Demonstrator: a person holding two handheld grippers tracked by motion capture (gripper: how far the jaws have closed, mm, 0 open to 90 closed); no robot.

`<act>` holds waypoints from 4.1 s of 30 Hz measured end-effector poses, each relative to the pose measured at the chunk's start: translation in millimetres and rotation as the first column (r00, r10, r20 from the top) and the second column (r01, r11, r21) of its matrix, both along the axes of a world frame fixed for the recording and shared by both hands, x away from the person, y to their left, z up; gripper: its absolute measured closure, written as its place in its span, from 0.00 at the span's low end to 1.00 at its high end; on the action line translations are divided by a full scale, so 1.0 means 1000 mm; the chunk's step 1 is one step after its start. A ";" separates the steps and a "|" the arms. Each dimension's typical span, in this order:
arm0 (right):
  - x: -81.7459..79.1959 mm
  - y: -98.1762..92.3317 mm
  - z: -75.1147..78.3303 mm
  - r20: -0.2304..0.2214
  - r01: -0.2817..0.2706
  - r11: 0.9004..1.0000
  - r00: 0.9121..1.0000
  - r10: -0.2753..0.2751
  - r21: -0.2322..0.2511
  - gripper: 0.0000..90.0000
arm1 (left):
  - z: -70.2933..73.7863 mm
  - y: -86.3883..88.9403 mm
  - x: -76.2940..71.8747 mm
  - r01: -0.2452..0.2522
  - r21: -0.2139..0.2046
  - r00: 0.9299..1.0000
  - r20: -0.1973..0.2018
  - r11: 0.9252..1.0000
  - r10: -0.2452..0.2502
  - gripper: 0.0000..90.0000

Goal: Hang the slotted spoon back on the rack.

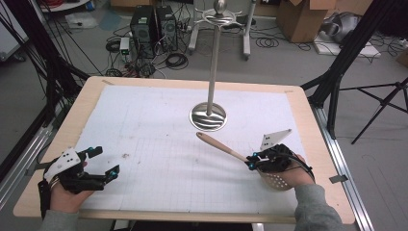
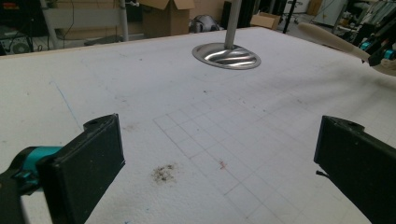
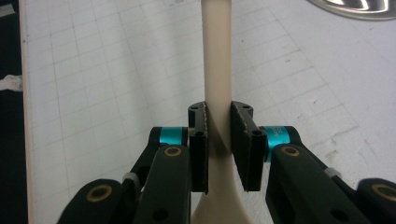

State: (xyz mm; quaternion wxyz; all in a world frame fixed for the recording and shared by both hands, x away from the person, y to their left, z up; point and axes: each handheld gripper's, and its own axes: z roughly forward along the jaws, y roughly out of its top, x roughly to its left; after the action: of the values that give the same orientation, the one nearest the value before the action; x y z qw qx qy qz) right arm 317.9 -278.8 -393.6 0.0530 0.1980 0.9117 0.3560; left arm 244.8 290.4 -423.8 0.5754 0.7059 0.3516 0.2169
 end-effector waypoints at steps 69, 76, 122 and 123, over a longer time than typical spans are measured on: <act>0.026 -0.048 0.054 0.128 0.071 0.956 0.985 -0.111 0.283 0.87 | -0.003 0.014 -0.024 -0.053 0.010 0.998 -0.013 0.999 0.054 0.02; 0.030 -0.054 0.058 0.137 0.075 0.947 0.983 -0.123 0.313 0.87 | -0.006 0.012 -0.021 -0.051 0.013 0.998 -0.024 0.999 0.051 0.02; 0.049 -0.062 0.103 0.202 0.109 0.913 0.959 -0.201 0.392 0.87 | -0.002 0.016 -0.018 -0.029 0.000 1.000 -0.008 1.000 0.029 0.02; 0.049 -0.063 0.104 0.205 0.110 0.910 0.957 -0.205 0.399 0.87 | -0.002 0.016 -0.018 -0.028 0.001 1.000 -0.008 1.000 0.028 0.02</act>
State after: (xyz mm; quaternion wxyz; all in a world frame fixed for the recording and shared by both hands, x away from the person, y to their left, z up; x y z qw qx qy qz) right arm 367.0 -341.4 -289.3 0.1528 0.2329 0.7920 0.5433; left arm 226.9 306.4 -425.8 0.5705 0.7020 0.3637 0.2225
